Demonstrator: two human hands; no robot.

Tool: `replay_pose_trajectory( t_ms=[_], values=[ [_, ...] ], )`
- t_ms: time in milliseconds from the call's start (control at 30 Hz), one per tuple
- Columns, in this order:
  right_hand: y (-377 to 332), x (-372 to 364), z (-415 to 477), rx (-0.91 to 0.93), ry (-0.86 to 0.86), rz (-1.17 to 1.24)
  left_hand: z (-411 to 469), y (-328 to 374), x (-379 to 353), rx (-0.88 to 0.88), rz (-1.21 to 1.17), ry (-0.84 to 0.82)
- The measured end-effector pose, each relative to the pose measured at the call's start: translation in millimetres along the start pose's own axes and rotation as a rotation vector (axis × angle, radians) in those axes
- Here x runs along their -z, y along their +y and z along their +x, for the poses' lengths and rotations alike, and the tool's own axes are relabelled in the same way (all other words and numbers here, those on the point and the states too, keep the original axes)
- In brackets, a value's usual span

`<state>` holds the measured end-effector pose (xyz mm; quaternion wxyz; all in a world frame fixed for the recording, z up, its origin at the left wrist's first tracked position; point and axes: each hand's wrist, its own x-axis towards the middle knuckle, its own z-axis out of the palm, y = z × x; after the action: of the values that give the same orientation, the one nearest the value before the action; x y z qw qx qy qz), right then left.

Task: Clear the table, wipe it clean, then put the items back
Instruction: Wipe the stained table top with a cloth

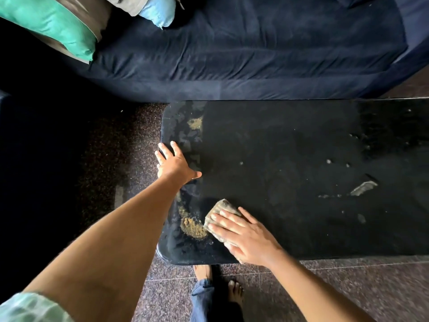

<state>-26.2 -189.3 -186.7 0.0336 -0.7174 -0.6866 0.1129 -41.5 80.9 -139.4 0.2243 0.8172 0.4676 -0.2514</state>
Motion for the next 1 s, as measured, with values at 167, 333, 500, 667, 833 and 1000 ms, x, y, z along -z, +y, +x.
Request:
replay_pose_trajectory(
  t_ms=[167,333,500,667,833,1000],
  values=[
    [-28.3,6.0,37.5,-0.568,0.118,0.16,2.2,1.5,-0.1,0.009,0.0,0.006],
    [-53.9,-5.1,31.8,-0.358,0.089,0.189,0.7,-1.3,-1.8,-0.011,0.006,0.018],
    [-14.8,-2.5,15.1,-0.156,0.009,0.082,1.5,-1.8,-1.4,-0.01,-0.006,0.024],
    [-54.5,3.4,47.0,-0.559,0.109,0.215,1.7,-1.9,-1.6,-0.008,-0.028,0.029],
    [-28.1,-4.3,5.2,-0.045,0.01,0.058,-12.7,-15.8,-16.0,-0.13,-0.173,0.146],
    [-23.9,-3.5,-3.7,-0.249,0.062,0.064,-65.5,-53.2,-53.9,-0.154,-0.544,0.366]
  ],
)
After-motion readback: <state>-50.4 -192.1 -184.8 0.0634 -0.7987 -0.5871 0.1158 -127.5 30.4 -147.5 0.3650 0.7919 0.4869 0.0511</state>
